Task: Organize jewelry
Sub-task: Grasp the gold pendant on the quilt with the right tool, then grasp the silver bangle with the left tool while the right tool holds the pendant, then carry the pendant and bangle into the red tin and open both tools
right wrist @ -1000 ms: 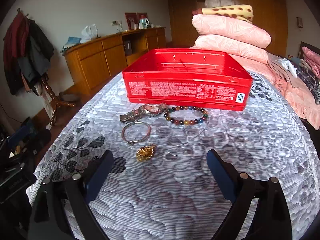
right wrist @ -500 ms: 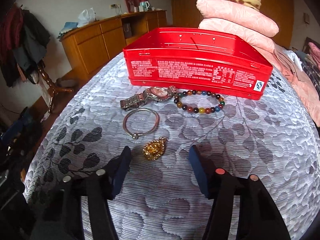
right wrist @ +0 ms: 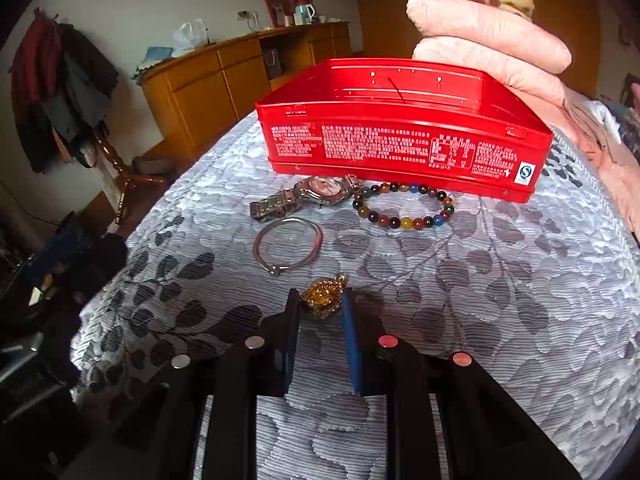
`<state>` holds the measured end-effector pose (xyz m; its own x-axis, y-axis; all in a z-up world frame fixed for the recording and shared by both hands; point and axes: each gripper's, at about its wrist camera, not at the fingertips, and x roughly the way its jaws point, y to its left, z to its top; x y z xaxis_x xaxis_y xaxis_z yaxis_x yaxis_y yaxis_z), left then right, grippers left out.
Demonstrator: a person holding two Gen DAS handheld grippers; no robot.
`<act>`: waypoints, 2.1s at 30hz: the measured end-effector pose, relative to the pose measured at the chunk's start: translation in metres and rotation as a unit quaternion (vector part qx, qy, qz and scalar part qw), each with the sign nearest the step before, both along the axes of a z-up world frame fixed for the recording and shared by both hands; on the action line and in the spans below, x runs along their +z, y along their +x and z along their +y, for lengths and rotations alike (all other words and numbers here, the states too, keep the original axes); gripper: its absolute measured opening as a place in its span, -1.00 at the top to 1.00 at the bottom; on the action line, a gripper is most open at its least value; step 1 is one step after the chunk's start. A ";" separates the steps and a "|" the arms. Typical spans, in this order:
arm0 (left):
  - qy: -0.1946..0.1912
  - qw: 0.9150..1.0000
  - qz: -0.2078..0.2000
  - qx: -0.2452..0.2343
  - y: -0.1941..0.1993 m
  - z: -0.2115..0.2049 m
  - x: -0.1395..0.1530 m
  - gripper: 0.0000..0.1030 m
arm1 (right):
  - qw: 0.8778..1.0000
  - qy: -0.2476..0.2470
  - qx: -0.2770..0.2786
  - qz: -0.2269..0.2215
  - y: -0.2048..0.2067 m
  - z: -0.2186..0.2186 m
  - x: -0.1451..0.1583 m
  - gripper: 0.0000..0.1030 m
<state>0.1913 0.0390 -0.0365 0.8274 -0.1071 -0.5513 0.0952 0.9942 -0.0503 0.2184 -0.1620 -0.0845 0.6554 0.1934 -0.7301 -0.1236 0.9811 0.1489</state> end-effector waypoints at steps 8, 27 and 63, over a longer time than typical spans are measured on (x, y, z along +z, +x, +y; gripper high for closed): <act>-0.015 0.999 0.019 -0.020 0.012 -0.034 0.000 -0.89 | 0.998 0.001 -0.059 -0.026 -0.009 -0.050 0.017 0.60; -0.006 0.988 0.150 -0.037 0.066 -0.098 -0.036 -0.36 | 0.995 0.062 -0.069 -0.022 -0.007 -0.101 0.003 0.59; -0.002 0.999 0.025 -0.027 0.028 -0.071 0.022 0.14 | 0.993 0.004 -0.058 -0.106 -0.018 -0.074 0.057 0.59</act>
<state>0.2195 -0.0318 -0.0142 0.7919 -0.1526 -0.5912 0.1456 0.9875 -0.0599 0.2006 -0.2357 -0.0272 0.8123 0.1120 -0.5723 -0.0387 0.9896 0.1387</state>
